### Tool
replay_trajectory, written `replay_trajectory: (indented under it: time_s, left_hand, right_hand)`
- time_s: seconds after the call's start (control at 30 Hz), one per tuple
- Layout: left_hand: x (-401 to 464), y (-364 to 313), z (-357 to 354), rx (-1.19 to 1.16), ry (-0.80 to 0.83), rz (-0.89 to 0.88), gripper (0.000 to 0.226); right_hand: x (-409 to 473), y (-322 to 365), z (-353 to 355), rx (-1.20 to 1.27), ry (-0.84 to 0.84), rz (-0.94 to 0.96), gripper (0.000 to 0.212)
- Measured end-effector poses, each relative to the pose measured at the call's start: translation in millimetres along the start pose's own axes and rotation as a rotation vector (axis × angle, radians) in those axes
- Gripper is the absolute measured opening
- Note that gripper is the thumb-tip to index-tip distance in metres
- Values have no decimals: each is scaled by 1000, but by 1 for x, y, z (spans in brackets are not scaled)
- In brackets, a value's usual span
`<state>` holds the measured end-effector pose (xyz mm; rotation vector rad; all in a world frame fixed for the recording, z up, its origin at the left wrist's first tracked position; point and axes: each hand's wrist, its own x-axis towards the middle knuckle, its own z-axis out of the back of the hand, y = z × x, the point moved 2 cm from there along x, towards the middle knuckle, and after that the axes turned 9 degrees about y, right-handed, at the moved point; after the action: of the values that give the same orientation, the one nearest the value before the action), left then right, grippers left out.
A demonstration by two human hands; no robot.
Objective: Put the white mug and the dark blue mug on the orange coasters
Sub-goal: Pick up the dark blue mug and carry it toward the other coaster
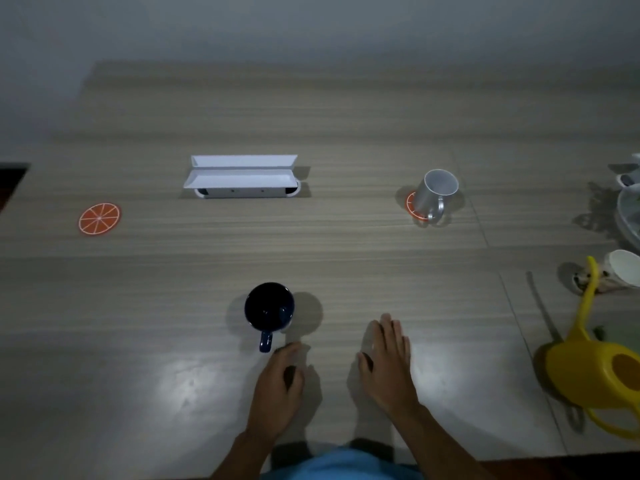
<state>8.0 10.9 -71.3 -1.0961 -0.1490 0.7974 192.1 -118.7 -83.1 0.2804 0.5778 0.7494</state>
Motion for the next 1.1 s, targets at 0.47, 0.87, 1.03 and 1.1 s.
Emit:
replay_trajectory:
  time_s: [0.47, 0.87, 1.03, 1.1]
  left_hand:
    - [-9, -18, 50, -589, -224, 140, 24]
    - [7, -19, 50, -642, -93, 209, 26]
    - [7, -20, 52, -623, -96, 196, 29]
    - [5, -19, 56, -641, -109, 197, 31]
  right_hand:
    - [-13, 24, -15, -5, -17, -97, 70]
    - [-15, 25, -14, -13, -13, -100, 70]
    - [-17, 29, -12, 12, 10, -107, 70]
    - [-16, 35, -11, 25, 27, -111, 68]
